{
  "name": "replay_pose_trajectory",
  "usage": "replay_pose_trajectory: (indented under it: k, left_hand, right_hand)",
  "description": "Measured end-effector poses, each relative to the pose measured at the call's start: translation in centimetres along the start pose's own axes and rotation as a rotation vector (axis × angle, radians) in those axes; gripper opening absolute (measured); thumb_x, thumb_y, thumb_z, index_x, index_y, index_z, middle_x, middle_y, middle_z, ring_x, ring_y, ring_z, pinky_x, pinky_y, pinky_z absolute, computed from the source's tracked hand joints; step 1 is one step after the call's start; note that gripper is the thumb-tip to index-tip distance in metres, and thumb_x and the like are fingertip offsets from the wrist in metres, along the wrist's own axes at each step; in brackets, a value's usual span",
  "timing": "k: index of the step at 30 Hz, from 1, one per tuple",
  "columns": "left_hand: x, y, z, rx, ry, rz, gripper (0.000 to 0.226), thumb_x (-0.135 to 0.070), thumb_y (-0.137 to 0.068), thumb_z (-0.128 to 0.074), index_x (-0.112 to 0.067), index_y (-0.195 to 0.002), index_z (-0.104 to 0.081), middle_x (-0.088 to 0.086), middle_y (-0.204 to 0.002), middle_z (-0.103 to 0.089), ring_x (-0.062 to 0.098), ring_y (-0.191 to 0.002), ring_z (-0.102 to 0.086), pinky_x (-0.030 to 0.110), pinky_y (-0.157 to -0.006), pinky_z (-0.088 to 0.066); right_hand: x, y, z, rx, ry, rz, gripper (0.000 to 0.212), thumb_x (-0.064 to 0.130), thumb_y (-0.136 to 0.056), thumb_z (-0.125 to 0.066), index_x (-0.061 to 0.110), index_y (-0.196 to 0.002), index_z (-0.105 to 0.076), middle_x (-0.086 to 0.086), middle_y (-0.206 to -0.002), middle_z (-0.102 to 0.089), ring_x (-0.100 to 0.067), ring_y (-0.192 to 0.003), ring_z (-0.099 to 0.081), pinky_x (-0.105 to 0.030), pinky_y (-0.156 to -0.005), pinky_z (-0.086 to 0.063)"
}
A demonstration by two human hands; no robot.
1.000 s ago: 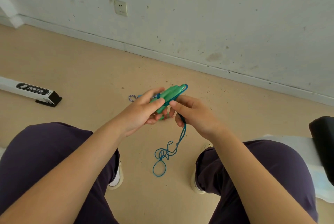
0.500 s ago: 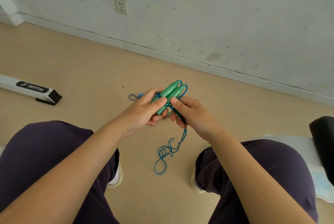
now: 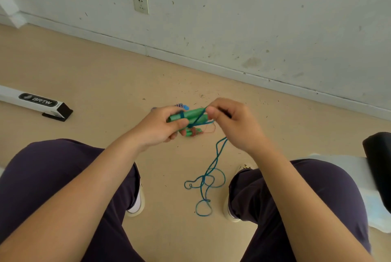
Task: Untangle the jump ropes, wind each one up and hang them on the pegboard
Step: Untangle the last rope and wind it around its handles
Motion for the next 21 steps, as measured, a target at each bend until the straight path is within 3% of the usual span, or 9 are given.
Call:
replay_pose_trajectory:
  k: [3,7,11,13,16,19,21]
  left_hand:
    - [-0.3,0.8,-1.5,0.267,-0.03,0.025,0.011,-0.013,-0.1,-0.057,-0.019,-0.104,-0.065,0.004,-0.075,-0.066,0.012,-0.055,-0.047,0.019,-0.046,-0.036]
    - [-0.9,1.5,-2.6,0.442,-0.063,-0.026,0.013,-0.011,-0.1,-0.058,-0.012,-0.11,-0.066,0.006,-0.077,-0.066,0.013,-0.054,-0.047,0.021,-0.046,-0.034]
    - [-1.4,1.6,-2.1,0.44,-0.024,-0.082,0.011,-0.013,-0.099,-0.058,-0.007,-0.108,-0.062,0.007,-0.078,-0.067,0.012,-0.051,-0.046,0.02,-0.045,-0.034]
    - [-1.2,1.7,-2.1,0.427,-0.033,-0.094,0.011,-0.014,-0.099,-0.056,-0.009,-0.109,-0.058,0.005,-0.078,-0.068,0.012,-0.051,-0.045,0.02,-0.047,-0.035]
    - [-1.0,1.7,-2.2,0.383,-0.078,-0.11,0.01,-0.011,-0.1,-0.055,-0.015,-0.109,-0.055,0.002,-0.078,-0.068,0.011,-0.055,-0.047,0.02,-0.051,-0.038]
    - [-0.9,1.5,-2.0,0.33,-0.091,-0.111,0.018,-0.012,-0.099,-0.057,-0.022,-0.111,-0.049,0.001,-0.078,-0.069,0.011,-0.058,-0.049,0.021,-0.055,-0.04]
    - [-0.9,1.5,-2.0,0.325,-0.108,-0.135,0.028,-0.012,-0.099,-0.058,-0.027,-0.118,-0.045,-0.002,-0.078,-0.069,0.011,-0.06,-0.05,0.02,-0.056,-0.041]
  right_hand:
    - [-0.3,-0.1,0.6,-0.062,0.082,0.029,0.016,0.009,-0.095,-0.059,0.008,-0.08,-0.065,-0.004,-0.076,-0.059,0.003,-0.068,-0.049,-0.011,-0.066,-0.038]
    - [-0.5,0.1,-0.8,0.004,0.025,-0.121,0.018,0.009,-0.097,-0.057,0.01,-0.08,-0.064,-0.014,-0.078,-0.059,0.005,-0.059,-0.05,-0.004,-0.057,-0.04]
    - [-1.5,-0.1,-0.8,-0.031,0.031,-0.206,0.024,0.018,-0.097,-0.059,0.018,-0.074,-0.065,0.015,-0.056,-0.052,0.003,-0.049,-0.047,-0.007,-0.05,-0.036]
    - [-2.0,-0.1,-1.0,-0.015,0.043,-0.236,0.016,0.021,-0.095,-0.064,0.015,-0.081,-0.07,0.02,-0.047,-0.05,0.002,-0.046,-0.046,-0.009,-0.049,-0.033]
    - [-2.1,-0.2,-1.0,-0.011,-0.049,-0.279,0.014,0.021,-0.089,-0.072,0.014,-0.097,-0.063,0.013,-0.052,-0.055,-0.002,-0.044,-0.046,-0.017,-0.047,-0.039]
    - [-2.3,-0.4,-1.1,0.021,-0.081,-0.305,0.018,0.022,-0.086,-0.074,0.016,-0.083,-0.058,-0.002,-0.066,-0.059,-0.011,-0.053,-0.048,-0.024,-0.049,-0.04]
    - [-2.5,-0.4,-1.1,0.044,-0.063,-0.342,0.018,0.027,-0.087,-0.073,0.018,-0.076,-0.062,0.002,-0.067,-0.057,-0.007,-0.056,-0.048,-0.022,-0.054,-0.04]
Point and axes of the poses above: each hand's wrist, its own y-axis away from the middle knuckle, its own z-axis out of the back of the hand, x = y × z, the point moved 3 cm from there along -y, towards the middle knuckle
